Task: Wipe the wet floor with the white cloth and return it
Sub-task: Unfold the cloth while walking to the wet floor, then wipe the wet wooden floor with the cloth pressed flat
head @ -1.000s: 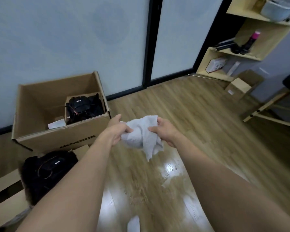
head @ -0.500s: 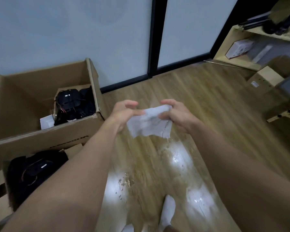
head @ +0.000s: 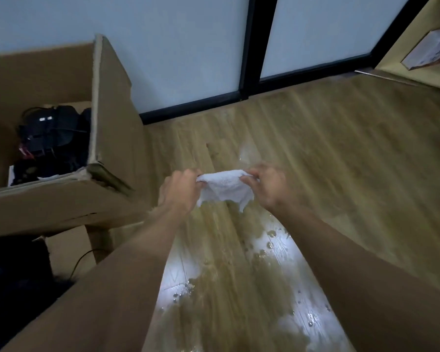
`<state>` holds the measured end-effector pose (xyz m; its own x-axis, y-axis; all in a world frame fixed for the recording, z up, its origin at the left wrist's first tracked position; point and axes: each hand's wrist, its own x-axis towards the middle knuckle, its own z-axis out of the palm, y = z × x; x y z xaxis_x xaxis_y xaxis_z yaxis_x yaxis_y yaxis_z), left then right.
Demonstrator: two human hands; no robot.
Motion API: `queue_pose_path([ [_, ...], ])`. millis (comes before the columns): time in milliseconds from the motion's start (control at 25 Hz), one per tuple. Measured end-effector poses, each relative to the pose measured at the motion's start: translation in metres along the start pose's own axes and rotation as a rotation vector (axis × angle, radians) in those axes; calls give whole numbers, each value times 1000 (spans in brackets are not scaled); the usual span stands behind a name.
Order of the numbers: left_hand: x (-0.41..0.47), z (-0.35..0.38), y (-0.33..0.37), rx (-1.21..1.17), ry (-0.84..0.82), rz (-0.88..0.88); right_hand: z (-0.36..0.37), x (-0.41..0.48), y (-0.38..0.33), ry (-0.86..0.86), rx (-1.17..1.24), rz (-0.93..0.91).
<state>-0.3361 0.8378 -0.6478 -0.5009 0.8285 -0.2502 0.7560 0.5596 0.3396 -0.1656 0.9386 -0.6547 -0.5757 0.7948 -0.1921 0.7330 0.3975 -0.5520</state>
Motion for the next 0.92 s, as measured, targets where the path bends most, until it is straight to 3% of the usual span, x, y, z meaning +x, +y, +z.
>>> queue_pose_path([
  [120,56,102,-47,102,107,93,96,43,61,84,12,-76],
  [200,71,177,-78,204,14,138,160,55,104,30,-40,-117],
  [360,79,353,-150,223,-337,91,309,57,186,-311,-276,-20],
  [480,84,438,-178,332,-272,24,386,78,207,-268,-339,-117],
  [600,82,465,-175,388,-70,67,439,106,211,-156,-404,-208],
  [720,97,463,-195,162,121,242,469,117,213,68,-450,-129],
  [800,128,448,-211,-78,212,222,478,132,208,89,-424,-83],
  [920,176,428,-216,-150,266,126,475,172,197,64,-359,2],
])
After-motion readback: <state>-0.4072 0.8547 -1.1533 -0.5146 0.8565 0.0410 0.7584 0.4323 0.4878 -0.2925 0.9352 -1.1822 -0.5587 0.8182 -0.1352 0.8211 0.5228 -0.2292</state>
